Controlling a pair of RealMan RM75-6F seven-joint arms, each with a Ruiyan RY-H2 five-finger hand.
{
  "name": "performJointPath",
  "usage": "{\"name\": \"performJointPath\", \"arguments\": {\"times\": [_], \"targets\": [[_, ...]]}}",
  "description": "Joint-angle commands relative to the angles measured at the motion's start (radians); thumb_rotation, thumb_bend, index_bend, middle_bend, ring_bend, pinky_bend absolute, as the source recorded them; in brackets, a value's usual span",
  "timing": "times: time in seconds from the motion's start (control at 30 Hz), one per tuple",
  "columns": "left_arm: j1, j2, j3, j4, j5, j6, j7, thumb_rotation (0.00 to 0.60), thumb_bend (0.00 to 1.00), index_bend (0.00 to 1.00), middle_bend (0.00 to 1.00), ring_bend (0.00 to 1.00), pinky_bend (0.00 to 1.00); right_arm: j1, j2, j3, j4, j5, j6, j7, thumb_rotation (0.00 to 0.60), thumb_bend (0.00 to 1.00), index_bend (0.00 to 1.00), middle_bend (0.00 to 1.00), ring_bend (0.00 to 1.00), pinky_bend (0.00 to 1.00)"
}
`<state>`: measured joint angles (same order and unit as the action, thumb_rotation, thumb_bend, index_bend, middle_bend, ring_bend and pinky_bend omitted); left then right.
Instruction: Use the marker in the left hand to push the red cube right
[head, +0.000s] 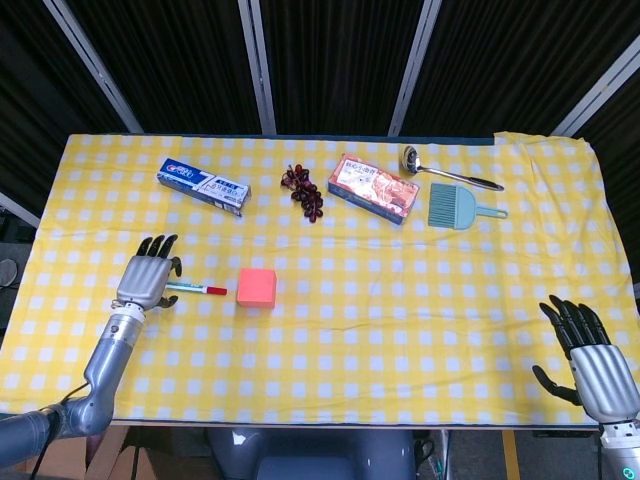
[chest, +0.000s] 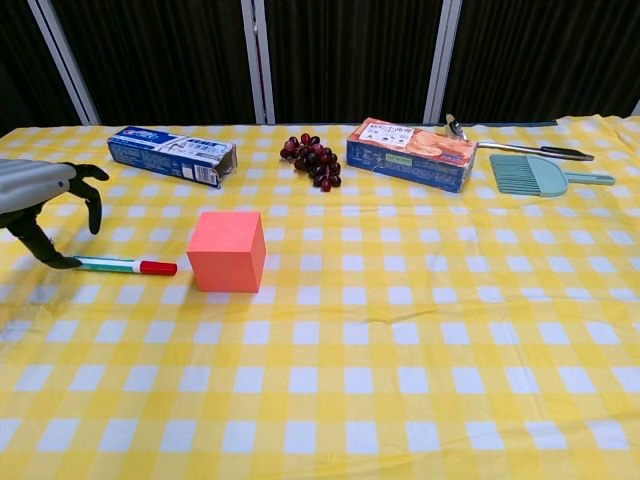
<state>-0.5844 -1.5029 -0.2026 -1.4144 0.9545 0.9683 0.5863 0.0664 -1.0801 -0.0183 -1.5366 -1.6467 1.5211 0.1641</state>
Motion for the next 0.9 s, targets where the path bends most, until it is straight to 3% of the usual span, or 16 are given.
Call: {"name": "performJointPath", "arguments": {"times": [0.03,0.9], "targets": [[-0.02,-0.024,0.002,0.029,-0.026,-0.006,0.023,0.6,0.26,0.45,0.03,0.0,0.0,-0.001,0.0,0.0,0.0,0.001,0.001,0.002,0.6,0.34,0.0,0.0,0.0,0.05],[-0.089,-0.112,0.029,0.146,-0.128,-0.048,0.052,0.6,0.34,0.5,0.04,0.0,0.0,-0.002,0.002,-0.001,-0.007,0.003,-0.002,0.013,0.6,0.34,0.0,0.0,0.0,0.05]]}}
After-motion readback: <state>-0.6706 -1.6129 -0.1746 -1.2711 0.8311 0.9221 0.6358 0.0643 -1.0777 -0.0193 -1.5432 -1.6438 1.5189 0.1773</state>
